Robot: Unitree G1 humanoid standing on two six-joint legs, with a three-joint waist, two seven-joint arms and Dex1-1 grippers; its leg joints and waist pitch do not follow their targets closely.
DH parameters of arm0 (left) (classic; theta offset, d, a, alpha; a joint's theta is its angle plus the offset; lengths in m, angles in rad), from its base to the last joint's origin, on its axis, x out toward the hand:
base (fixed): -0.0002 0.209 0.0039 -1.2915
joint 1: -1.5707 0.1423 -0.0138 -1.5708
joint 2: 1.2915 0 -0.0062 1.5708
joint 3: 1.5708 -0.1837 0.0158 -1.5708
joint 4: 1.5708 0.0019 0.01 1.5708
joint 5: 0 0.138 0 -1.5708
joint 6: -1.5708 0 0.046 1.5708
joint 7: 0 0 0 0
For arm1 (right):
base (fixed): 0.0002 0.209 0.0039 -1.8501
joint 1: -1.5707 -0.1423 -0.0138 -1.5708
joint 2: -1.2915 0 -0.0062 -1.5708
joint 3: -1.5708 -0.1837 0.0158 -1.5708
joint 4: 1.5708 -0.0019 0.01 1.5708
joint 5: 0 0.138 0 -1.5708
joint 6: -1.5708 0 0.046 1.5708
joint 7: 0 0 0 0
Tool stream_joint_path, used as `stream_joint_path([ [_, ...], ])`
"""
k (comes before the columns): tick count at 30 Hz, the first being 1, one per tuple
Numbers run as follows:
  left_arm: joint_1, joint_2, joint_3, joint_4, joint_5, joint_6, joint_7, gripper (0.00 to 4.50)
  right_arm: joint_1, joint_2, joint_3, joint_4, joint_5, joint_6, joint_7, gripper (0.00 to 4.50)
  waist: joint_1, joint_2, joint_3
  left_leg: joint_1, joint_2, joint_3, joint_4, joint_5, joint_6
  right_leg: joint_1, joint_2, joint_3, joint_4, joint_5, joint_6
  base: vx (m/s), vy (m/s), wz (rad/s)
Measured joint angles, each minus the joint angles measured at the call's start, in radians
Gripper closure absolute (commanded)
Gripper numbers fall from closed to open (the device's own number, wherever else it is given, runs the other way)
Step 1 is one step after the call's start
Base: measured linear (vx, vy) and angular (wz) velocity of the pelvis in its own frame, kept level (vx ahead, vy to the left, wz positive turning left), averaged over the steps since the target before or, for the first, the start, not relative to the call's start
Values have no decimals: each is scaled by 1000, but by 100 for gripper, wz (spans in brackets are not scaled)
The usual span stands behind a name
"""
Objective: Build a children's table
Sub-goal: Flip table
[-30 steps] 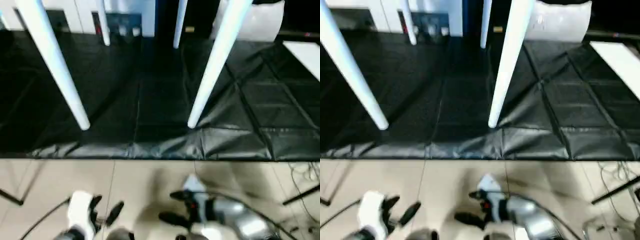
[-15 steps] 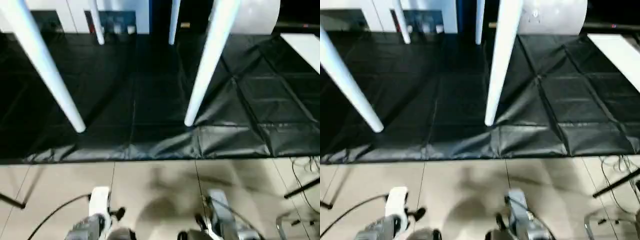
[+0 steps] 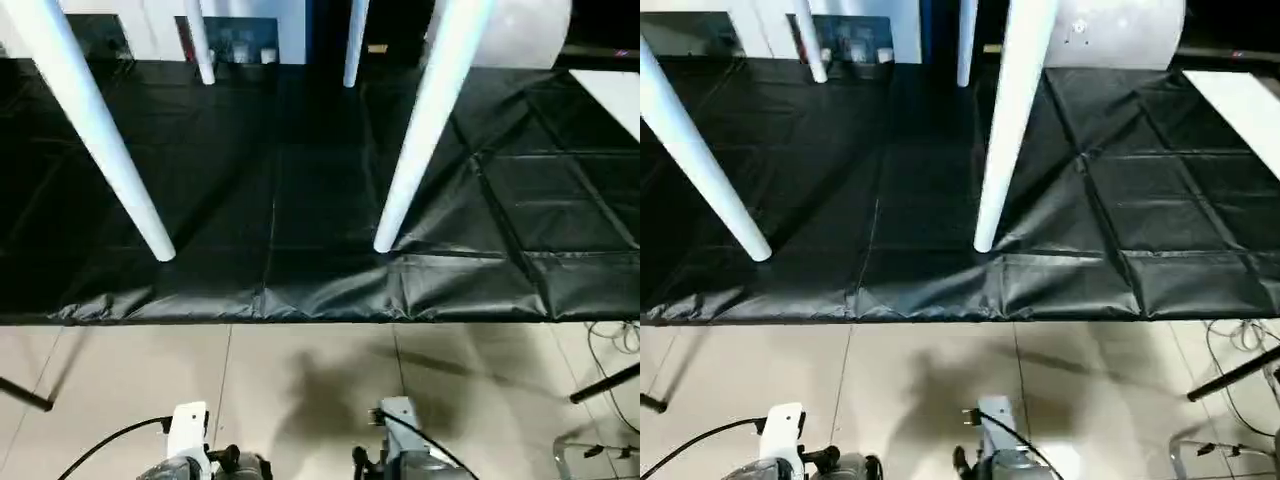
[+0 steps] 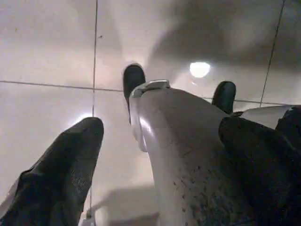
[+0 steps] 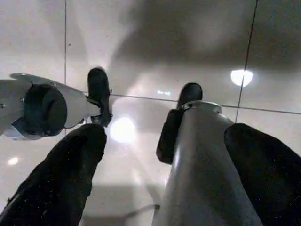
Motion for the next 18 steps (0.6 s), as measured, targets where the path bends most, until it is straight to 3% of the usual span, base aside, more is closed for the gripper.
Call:
stream_joint_path([
  [18, 0, 0, 5, 2, 0, 0, 0, 6, 0, -2, 0, 0, 0, 0, 0, 0, 0, 0, 0, 0, 1, 5, -12, 0, 0, 0, 0, 0, -12, 0, 0, 0, 0, 0],
])
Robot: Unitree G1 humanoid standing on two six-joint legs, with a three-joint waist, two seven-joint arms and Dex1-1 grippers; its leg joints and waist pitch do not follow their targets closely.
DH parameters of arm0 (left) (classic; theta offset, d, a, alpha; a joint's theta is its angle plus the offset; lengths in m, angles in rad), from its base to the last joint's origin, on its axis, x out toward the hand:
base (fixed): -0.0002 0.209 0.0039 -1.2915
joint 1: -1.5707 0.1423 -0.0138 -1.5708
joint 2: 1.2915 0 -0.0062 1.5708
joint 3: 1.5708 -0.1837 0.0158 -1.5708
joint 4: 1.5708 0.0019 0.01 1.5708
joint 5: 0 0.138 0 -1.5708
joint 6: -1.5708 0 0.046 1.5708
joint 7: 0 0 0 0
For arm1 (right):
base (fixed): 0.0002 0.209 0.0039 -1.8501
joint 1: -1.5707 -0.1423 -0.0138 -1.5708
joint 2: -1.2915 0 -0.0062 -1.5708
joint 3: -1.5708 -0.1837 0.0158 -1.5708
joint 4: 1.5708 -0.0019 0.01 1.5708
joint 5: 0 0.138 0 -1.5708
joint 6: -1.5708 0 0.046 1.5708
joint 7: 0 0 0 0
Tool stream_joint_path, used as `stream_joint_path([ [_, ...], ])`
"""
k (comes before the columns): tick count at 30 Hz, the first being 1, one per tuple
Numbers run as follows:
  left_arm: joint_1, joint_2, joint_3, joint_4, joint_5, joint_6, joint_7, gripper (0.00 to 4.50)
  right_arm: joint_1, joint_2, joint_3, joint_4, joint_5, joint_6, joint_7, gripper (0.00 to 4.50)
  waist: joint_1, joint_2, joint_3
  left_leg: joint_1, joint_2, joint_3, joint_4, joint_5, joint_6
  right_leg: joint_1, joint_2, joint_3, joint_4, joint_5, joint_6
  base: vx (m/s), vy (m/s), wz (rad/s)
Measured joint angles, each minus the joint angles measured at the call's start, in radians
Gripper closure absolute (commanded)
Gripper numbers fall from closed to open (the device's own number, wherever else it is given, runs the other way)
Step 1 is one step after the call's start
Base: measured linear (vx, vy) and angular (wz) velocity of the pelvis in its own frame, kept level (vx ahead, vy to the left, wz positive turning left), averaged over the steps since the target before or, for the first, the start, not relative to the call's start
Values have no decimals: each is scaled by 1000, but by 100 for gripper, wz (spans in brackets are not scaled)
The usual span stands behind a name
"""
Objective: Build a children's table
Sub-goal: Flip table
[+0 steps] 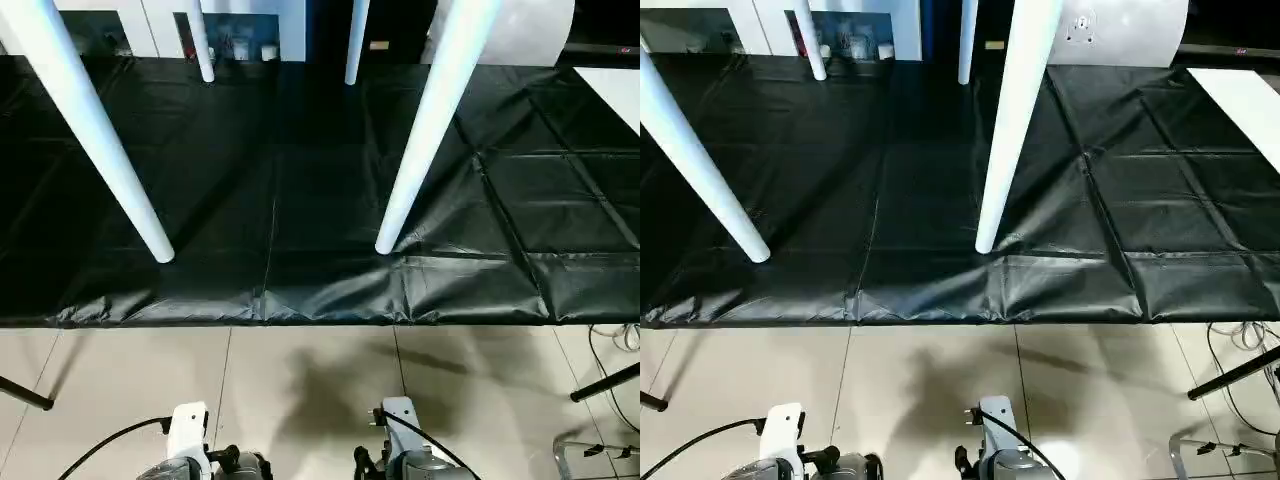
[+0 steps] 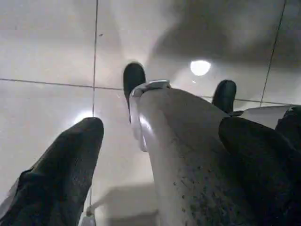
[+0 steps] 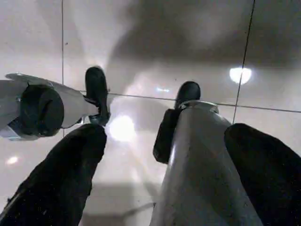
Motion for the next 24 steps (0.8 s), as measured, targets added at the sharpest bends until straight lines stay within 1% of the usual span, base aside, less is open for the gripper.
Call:
stream_joint_path([
  [11, 0, 0, 0, 0, 0, 0, 0, 6, 0, 0, 0, 0, 0, 0, 0, 0, 0, 0, 0, 1, 2, 5, -2, 0, 0, -1, 0, 1, -1, 0, 0, 0, 0, 0],
  [24, 0, 0, 0, 0, 0, 0, 0, 6, 0, 0, 0, 0, 0, 0, 0, 0, 0, 0, 0, 1, 2, 6, -5, 0, 0, -1, 0, 1, -3, -1, 1, 0, 0, 0],
])
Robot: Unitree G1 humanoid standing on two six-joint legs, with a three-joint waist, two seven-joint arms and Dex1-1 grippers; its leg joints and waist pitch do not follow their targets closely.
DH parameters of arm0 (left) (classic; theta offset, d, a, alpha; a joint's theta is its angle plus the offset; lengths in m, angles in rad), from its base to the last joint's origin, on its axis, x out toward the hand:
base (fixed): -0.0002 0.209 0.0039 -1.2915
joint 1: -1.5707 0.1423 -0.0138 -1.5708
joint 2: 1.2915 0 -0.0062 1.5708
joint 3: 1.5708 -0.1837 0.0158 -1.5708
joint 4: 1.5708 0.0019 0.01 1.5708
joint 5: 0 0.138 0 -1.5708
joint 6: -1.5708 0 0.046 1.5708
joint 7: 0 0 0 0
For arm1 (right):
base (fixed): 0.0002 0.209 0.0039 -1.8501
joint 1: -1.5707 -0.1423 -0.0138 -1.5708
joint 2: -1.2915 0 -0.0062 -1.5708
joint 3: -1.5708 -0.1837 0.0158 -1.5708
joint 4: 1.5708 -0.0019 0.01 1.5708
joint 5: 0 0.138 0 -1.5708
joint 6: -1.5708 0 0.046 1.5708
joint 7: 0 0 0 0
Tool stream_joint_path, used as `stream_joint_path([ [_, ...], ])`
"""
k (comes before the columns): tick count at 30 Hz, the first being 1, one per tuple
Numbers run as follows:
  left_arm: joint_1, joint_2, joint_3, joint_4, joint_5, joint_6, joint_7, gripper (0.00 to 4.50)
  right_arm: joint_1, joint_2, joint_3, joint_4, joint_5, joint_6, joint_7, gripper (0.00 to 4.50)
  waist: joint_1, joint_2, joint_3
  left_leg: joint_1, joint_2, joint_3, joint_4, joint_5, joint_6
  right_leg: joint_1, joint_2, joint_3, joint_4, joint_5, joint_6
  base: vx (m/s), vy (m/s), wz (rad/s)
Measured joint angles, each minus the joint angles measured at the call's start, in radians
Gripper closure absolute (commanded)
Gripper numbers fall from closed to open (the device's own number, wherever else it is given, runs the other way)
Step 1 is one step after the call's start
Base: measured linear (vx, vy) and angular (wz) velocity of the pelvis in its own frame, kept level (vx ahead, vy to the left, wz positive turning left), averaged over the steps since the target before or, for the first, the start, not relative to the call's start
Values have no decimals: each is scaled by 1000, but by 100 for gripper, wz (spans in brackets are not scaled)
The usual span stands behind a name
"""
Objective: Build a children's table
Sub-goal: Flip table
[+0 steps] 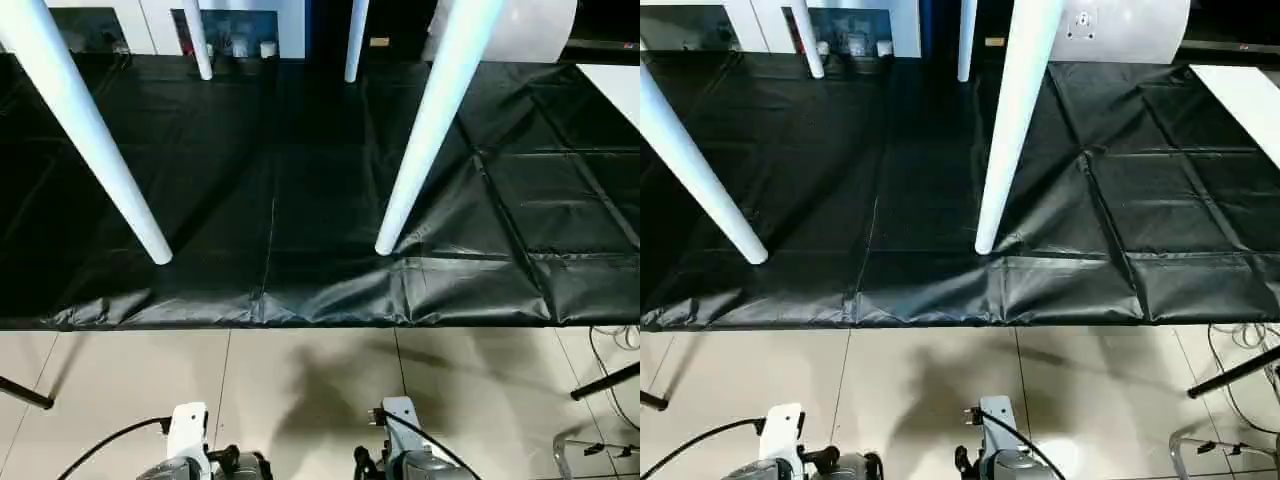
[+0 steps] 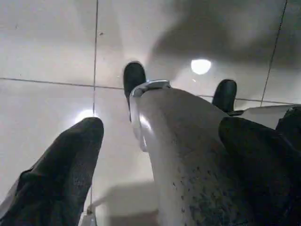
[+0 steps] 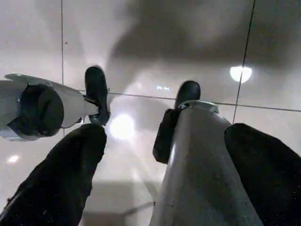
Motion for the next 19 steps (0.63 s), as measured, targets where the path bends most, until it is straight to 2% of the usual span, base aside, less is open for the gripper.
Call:
stream_joint_path([
  [19, 0, 0, 0, 0, 0, 0, 0, 6, 0, 0, 0, 0, 0, 0, 0, 0, 0, 0, 0, 0, 0, 2, -6, 0, 0, 0, 0, 0, -7, 0, 0, 0, 0, 0],
])
